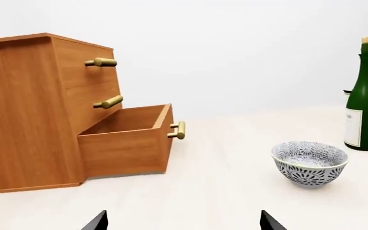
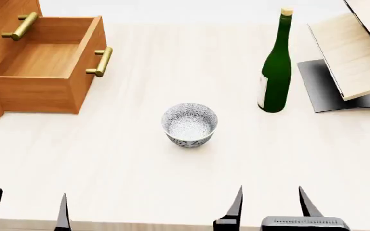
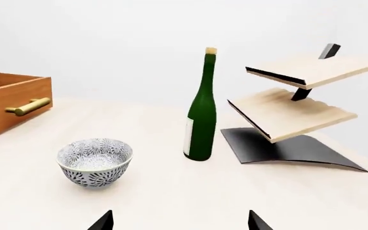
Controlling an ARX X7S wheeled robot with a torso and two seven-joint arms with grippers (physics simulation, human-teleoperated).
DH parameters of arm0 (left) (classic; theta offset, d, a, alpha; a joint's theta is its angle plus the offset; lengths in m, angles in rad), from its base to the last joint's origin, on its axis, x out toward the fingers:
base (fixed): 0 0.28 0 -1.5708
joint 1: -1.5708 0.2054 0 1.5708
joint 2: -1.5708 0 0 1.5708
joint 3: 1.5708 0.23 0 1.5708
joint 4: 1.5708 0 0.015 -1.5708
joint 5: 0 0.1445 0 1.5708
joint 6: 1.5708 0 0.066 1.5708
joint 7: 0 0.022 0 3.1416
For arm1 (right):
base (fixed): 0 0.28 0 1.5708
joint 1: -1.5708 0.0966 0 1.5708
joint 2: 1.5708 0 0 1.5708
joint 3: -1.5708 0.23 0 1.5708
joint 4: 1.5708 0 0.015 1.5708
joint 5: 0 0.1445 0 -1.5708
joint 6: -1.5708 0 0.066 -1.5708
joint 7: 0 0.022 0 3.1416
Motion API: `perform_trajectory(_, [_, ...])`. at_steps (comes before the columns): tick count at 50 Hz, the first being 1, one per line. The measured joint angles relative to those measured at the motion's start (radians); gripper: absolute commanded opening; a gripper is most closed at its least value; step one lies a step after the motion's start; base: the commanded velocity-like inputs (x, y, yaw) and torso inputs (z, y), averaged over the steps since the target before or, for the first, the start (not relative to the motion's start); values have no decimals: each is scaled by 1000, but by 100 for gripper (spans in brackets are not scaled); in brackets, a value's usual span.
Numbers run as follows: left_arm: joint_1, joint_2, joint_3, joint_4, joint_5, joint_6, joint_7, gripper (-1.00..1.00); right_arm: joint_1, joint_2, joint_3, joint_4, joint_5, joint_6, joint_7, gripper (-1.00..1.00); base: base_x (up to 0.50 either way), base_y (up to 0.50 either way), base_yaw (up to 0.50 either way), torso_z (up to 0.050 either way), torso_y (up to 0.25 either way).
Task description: Close the bottom drawer of the cabinet.
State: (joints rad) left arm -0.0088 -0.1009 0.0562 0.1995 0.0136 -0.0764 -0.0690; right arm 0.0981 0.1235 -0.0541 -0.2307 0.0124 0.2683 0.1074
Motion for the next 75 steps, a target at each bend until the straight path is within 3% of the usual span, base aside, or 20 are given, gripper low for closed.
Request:
perform_trajectory(19, [-27,-34,-7,122,-46,-118,-19,100,90,45,4,-116,9,143,14,100,0,0,0,0,0])
perform_trajectory(54, [-17,-71,18,145,-77,-124,-56,100,90,78,-14,-120,15,105,40,100,0,0,0,0,0])
perform_trajectory(75, [-16,-85,33,141,-91,-121,-73,100,94,101,-56,-113,-11,110,52,100,0,451,0,0,0])
